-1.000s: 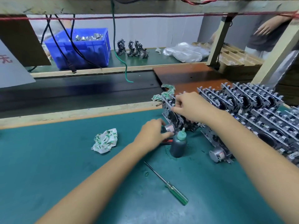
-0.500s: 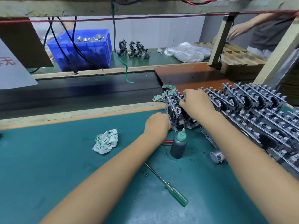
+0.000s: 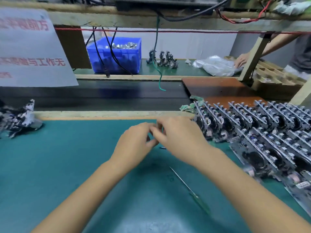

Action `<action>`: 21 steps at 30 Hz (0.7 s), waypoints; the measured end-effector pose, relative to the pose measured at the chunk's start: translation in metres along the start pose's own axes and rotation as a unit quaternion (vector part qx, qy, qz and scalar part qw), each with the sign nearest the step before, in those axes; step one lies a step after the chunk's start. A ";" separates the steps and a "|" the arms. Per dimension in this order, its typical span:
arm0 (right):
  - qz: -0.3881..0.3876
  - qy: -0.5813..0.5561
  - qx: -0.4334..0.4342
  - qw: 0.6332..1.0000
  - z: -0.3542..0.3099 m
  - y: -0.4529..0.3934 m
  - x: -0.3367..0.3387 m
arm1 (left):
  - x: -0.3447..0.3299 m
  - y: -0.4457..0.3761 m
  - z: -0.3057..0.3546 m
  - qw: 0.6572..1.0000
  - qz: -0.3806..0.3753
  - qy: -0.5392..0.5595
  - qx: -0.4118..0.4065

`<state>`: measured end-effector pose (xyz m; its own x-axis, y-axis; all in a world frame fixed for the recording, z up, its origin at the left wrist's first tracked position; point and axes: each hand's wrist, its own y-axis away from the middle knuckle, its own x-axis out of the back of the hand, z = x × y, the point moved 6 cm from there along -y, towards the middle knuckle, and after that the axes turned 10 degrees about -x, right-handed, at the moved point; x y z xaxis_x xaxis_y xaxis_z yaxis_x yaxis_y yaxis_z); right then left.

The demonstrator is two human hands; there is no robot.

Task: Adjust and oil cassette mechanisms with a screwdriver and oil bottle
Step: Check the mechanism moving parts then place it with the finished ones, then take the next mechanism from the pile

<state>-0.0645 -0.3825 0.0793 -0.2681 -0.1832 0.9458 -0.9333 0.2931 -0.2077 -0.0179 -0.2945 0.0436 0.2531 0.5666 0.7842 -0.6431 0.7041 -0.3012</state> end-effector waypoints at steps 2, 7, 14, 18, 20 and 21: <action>-0.064 -0.043 0.030 0.997 -0.028 0.007 -0.029 | 0.013 0.033 -0.023 0.999 -0.015 -0.002 0.043; -0.186 -0.088 0.133 0.970 -0.122 0.013 -0.093 | 0.050 0.104 -0.100 0.980 -0.048 -0.096 0.169; -0.188 -0.129 0.260 0.938 -0.278 0.006 -0.130 | 0.154 0.184 -0.162 0.903 -0.013 -0.365 0.226; -0.141 -0.137 0.329 0.924 -0.351 -0.003 -0.135 | 0.214 0.229 -0.181 0.842 0.067 -0.437 0.308; -0.128 -0.099 0.364 0.917 -0.374 -0.005 -0.142 | 0.229 0.250 -0.202 0.808 0.058 -0.407 0.421; -0.120 -0.064 0.381 0.915 -0.381 -0.005 -0.147 | 0.231 0.258 -0.210 0.798 0.054 -0.394 0.452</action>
<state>0.0704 0.0006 0.0364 -0.0138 -0.2800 0.9599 -0.8516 -0.4998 -0.1580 0.0266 0.1076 0.0331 -0.1436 -0.0933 0.9852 -0.9794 -0.1291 -0.1550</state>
